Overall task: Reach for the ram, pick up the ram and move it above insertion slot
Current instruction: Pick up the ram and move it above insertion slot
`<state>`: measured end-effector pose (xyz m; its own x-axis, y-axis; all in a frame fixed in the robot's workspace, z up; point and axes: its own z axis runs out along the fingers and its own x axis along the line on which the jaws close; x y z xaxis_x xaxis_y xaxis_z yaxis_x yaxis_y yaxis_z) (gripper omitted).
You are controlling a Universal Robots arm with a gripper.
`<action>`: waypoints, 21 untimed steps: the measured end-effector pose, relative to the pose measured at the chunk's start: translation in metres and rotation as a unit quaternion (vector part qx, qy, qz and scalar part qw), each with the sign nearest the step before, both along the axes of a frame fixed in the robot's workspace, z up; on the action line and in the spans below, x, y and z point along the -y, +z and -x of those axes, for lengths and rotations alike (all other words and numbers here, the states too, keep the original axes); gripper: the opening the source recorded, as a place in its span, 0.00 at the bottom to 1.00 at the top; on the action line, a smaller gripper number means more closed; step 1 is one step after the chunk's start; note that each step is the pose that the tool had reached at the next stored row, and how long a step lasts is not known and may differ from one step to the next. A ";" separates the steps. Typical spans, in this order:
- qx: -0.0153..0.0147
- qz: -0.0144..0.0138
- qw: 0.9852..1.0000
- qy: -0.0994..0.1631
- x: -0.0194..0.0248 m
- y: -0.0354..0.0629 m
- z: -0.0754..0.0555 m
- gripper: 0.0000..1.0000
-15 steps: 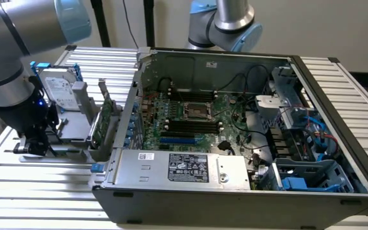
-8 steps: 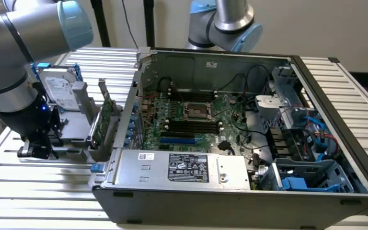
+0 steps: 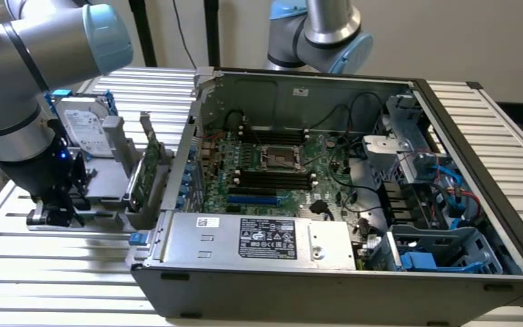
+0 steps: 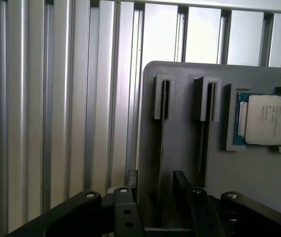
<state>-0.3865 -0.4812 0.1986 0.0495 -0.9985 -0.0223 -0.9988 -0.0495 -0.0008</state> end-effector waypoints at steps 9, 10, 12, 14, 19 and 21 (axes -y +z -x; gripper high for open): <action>0.000 0.000 1.000 0.000 0.0000 -0.0012 0.000 0.13; 0.000 0.000 1.000 0.000 0.0000 -0.0011 0.000 0.13; -0.001 0.000 1.000 0.000 0.0000 0.0012 0.000 0.13; -0.001 0.000 1.000 0.000 0.0000 0.0081 0.000 0.13; -0.002 0.000 1.000 0.000 0.0000 0.0308 -0.001 0.13; -0.002 0.000 1.000 0.000 0.0000 0.0397 -0.002 0.13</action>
